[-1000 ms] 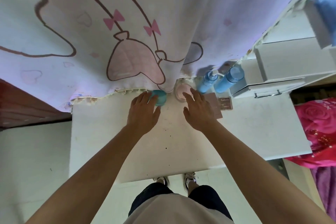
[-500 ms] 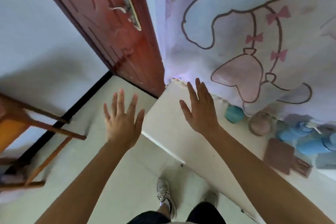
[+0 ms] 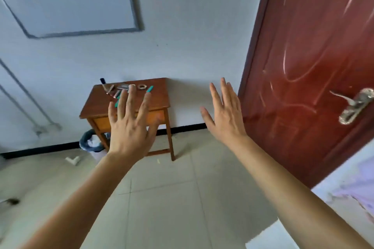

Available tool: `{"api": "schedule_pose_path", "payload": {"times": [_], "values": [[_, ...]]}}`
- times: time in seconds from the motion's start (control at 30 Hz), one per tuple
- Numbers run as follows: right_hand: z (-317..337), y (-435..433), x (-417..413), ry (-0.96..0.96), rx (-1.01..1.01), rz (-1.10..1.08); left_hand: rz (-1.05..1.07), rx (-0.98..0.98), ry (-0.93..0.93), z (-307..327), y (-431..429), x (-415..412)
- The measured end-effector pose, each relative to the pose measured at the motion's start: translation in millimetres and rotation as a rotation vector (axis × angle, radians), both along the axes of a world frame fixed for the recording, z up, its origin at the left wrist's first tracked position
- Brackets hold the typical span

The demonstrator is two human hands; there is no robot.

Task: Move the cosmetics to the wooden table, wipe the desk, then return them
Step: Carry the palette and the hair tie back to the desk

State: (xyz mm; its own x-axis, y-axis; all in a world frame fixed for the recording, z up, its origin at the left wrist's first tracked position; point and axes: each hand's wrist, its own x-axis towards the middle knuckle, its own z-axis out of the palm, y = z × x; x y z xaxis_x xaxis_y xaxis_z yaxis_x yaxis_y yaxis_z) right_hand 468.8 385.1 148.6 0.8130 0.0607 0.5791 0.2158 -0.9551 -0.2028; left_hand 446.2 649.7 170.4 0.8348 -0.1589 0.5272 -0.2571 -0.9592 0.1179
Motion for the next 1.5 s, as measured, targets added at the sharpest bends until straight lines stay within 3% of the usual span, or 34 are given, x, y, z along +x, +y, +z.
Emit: {"api": "schedule_pose_path", "payload": {"times": [0.3,0.47,0.83,1.0,1.27,1.5], "values": [[-9,174,135,0.102,-0.037,0.215,0.184,0.018,0.084,-14,156,86],[-38,208,225,0.143,-0.034,0.238,0.211,0.001,0.131,-44,191,169],[-88,244,484,0.371,-0.107,0.288,0.298,0.238,0.367,-98,242,431],[-86,272,574,0.45,-0.088,0.3,0.319,0.14,0.419,-97,267,506],[-128,327,672,0.574,-0.126,0.246,0.277,0.118,0.512,-127,325,629],[-173,335,721,0.807,-0.141,0.038,0.05,0.201,0.743,-202,341,724]]}}
